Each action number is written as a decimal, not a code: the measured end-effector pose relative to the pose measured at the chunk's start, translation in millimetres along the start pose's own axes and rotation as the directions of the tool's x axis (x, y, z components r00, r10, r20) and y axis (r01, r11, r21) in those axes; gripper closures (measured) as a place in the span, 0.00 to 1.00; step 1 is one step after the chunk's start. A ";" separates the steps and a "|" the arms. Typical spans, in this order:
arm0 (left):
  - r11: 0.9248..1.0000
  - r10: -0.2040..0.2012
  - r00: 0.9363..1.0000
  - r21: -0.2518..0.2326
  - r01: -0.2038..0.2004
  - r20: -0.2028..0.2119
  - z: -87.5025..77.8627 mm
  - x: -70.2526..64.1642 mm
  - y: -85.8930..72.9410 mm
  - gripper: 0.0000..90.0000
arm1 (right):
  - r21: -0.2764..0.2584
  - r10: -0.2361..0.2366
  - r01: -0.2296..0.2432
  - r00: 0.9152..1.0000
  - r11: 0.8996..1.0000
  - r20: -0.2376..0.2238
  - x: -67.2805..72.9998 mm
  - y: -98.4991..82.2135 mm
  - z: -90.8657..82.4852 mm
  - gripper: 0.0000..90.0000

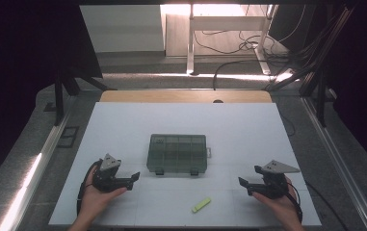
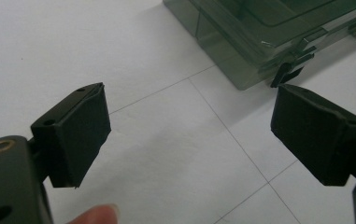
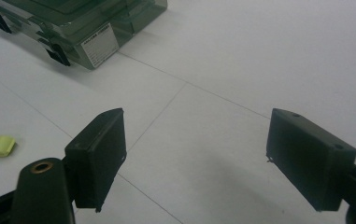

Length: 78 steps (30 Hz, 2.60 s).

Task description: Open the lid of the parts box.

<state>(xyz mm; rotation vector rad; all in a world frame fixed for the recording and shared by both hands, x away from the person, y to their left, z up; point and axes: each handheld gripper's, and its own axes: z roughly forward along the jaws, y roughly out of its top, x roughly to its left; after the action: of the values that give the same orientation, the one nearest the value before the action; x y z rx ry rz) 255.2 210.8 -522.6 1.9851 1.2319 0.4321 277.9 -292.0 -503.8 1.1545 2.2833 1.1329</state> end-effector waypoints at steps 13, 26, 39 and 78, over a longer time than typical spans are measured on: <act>1.000 -0.010 1.000 0.000 0.010 0.022 5.9 0.5 4.6 0.14 | 0.001 0.016 -0.016 1.000 1.000 0.002 -3.7 -1.3 -1.1 0.22; 1.000 -0.017 1.000 -0.008 0.017 0.019 4.2 1.8 5.7 0.15 | 0.003 0.018 -0.018 1.000 1.000 0.011 -5.1 -1.1 -1.7 0.23; 0.999 -0.042 0.998 -0.016 0.043 0.037 -1.7 2.4 4.5 0.34 | 0.004 0.006 -0.006 1.000 1.000 0.005 -2.7 2.1 1.1 0.23; 0.991 0.039 0.982 0.120 -0.062 0.184 23.7 -15.2 19.3 1.00 | 0.007 0.016 -0.016 1.000 1.000 0.027 -6.5 -0.6 -0.9 0.23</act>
<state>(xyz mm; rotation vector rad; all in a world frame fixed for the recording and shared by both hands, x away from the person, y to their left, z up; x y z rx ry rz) 274.6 182.6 -522.5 2.1143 1.1197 0.1966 281.0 -297.7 -504.0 1.1852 2.2634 1.1096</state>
